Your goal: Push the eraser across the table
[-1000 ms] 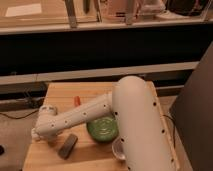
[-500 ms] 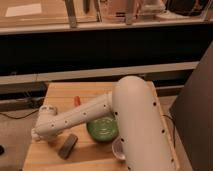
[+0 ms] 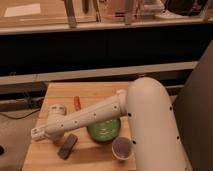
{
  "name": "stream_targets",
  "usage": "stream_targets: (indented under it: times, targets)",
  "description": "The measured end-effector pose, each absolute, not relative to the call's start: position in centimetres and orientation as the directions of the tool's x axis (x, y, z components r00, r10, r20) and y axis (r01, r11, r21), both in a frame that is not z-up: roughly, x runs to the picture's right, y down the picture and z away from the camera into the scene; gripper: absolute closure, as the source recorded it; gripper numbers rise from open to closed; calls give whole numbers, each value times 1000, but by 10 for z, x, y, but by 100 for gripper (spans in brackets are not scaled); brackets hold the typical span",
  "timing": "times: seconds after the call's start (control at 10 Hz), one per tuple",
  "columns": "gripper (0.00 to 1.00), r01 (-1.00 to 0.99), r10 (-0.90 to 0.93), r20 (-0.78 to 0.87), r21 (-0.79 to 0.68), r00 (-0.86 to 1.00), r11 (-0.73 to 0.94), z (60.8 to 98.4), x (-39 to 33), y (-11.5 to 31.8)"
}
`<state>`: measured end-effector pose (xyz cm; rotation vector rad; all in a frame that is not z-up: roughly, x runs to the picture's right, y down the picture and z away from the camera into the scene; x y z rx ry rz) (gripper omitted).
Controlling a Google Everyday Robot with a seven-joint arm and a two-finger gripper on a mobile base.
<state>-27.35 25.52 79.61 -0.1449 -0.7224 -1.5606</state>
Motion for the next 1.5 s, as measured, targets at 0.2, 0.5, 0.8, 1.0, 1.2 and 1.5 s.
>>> stream_targets:
  times: [0.2,0.5,0.8,1.0,1.2,1.5]
  targets:
    - [100,941,-863,492,334,-118,62,793,-258,252]
    - [100,948,-865,490,311,-105,62,790,-256,250]
    - [100,960,-842,530,273,-99,58,792,-252,253]
    - [100,964,-818,565,259,-105,56,796,-247,256]
    - [100,963,-813,573,261,-104,61,795,-244,259]
    - [100,961,-813,574,267,-98,73,790,-240,260]
